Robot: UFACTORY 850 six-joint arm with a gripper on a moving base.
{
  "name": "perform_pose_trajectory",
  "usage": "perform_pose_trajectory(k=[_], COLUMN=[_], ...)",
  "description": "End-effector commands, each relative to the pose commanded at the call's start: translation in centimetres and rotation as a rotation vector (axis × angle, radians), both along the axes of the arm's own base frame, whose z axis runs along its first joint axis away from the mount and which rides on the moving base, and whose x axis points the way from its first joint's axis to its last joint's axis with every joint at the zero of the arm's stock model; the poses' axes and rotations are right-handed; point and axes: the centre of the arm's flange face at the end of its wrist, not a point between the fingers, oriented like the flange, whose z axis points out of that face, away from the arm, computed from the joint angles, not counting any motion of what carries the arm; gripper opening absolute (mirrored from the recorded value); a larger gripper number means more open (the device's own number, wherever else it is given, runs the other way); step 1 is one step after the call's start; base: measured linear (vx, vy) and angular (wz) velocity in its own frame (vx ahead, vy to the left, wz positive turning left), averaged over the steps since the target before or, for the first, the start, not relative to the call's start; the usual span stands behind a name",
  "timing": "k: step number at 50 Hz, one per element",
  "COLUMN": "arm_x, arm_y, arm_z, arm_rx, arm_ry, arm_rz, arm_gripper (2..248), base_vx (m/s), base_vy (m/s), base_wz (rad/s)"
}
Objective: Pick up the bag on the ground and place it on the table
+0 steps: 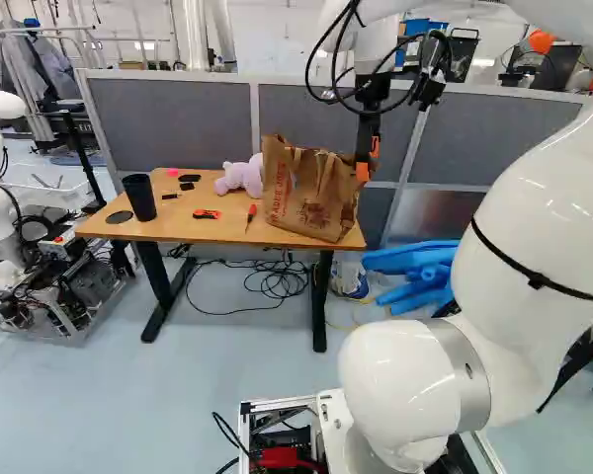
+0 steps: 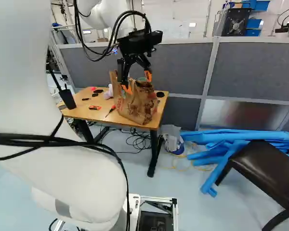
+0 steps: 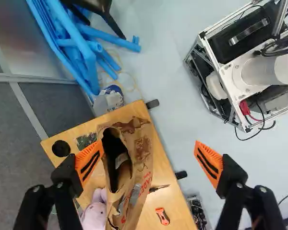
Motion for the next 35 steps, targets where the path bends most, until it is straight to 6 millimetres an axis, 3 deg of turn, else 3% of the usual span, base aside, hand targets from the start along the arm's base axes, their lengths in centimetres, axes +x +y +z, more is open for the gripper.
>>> perform_pose_trajectory(k=[35], arm_x=[0.0], arm_y=[0.0], arm_z=[0.0], arm_rx=[0.0], arm_ry=[0.0], arm_rz=[0.0], arm_gripper=[247], base_vx=[-0.097], base_vy=[-0.042], base_wz=[0.015])
